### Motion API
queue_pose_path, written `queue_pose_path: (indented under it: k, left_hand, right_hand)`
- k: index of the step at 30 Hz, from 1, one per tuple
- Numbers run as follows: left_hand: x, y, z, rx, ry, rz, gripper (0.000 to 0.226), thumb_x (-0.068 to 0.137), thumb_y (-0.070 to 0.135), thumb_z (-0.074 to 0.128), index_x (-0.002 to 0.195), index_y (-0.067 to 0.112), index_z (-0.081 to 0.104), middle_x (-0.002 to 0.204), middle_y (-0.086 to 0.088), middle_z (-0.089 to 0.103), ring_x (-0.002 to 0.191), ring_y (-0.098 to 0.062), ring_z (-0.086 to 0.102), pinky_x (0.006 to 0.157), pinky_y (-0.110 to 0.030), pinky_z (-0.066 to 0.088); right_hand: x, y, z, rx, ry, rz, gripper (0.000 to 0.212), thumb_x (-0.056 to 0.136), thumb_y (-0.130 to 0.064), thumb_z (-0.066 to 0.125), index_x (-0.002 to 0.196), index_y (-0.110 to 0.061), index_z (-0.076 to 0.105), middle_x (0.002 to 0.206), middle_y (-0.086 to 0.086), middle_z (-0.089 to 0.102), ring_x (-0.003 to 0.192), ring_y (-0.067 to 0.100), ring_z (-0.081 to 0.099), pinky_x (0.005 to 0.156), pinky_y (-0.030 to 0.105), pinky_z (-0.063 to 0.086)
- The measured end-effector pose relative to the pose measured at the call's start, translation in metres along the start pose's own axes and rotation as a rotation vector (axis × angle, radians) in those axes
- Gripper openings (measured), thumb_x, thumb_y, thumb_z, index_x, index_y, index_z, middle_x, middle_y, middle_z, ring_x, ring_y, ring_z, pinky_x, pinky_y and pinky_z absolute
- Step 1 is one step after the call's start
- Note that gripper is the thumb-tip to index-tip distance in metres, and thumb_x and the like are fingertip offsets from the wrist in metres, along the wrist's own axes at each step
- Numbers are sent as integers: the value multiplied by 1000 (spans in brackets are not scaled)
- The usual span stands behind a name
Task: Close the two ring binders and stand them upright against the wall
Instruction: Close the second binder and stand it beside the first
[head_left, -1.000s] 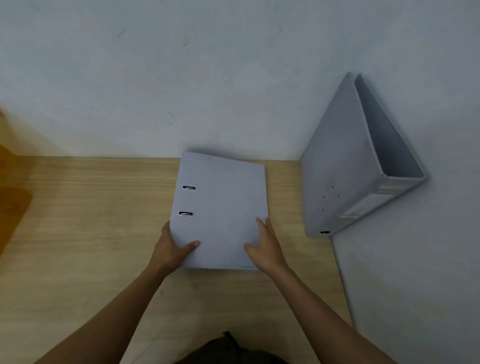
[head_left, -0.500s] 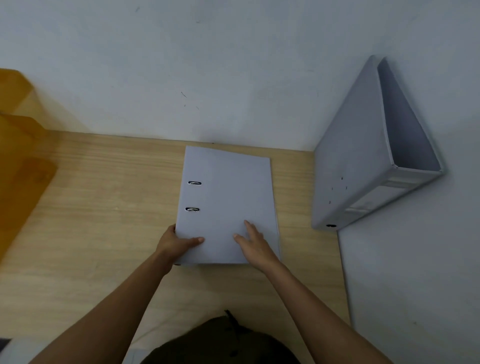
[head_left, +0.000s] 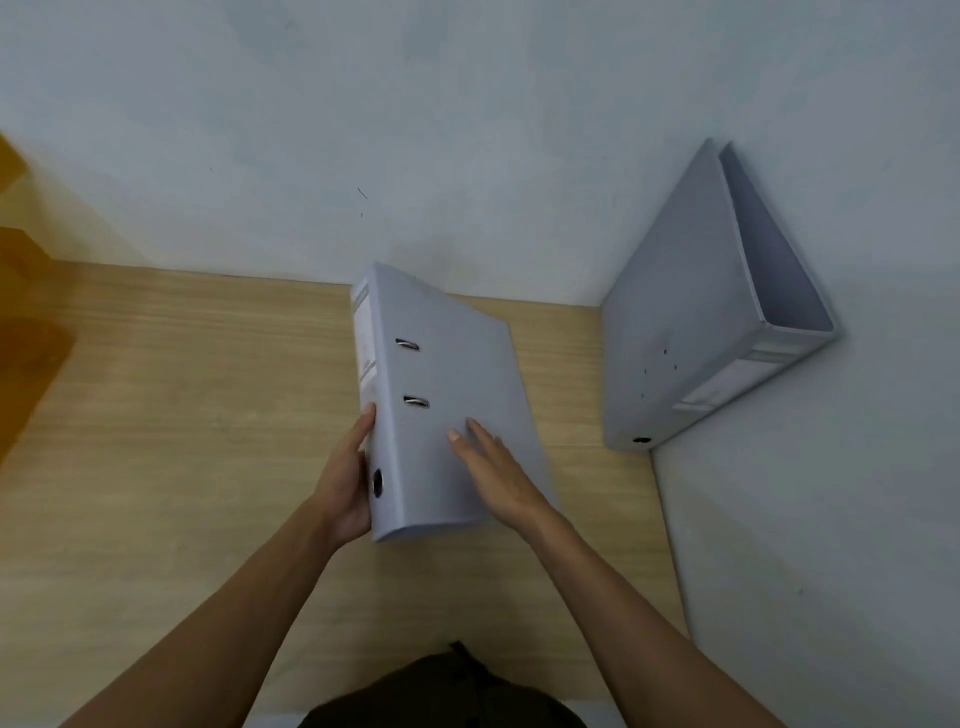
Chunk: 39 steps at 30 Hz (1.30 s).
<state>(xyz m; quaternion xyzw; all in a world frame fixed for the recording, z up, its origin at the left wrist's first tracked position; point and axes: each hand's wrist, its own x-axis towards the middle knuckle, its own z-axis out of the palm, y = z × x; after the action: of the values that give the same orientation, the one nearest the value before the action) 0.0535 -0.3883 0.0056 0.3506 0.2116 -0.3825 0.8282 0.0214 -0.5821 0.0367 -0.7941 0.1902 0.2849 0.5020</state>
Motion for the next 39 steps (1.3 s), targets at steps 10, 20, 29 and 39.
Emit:
queue_pose_path:
  k: [10, 20, 29, 39]
  left_hand:
    - [-21, 41, 47, 270, -207, 37, 52, 89, 41, 72, 133, 14, 65, 130, -13, 72, 112, -27, 73, 83, -35, 61]
    - [-36, 26, 72, 625, -299, 375, 71, 77, 22, 85, 139, 21, 52, 127, -6, 72, 113, -25, 72, 87, -39, 61]
    - [0, 15, 83, 936, -346, 566, 102, 66, 16, 89, 151, 36, 36, 128, 24, 64, 118, -8, 65, 75, -25, 62]
    - [38, -66, 75, 1020, -162, 539, 70, 85, 5, 76, 135, 39, 42, 119, 27, 65, 108, 14, 63, 75, -6, 53]
  right_hand:
    - [-29, -63, 2, 273, 263, -73, 75, 72, -89, 41, 125, -38, 56, 129, -11, 63, 118, 12, 60, 107, 50, 46]
    - [-70, -70, -19, 293, 494, -229, 74, 65, -71, 76, 125, -32, 57, 118, 0, 68, 104, 16, 75, 94, 51, 60]
    - [-81, -41, -39, 286, 490, -406, 70, 84, -17, 82, 148, -26, 52, 141, -10, 63, 126, 14, 65, 101, 42, 59]
    - [-81, 26, -62, 266, 490, -346, 64, 90, -5, 72, 150, -18, 53, 148, -5, 61, 133, 8, 60, 112, 38, 50]
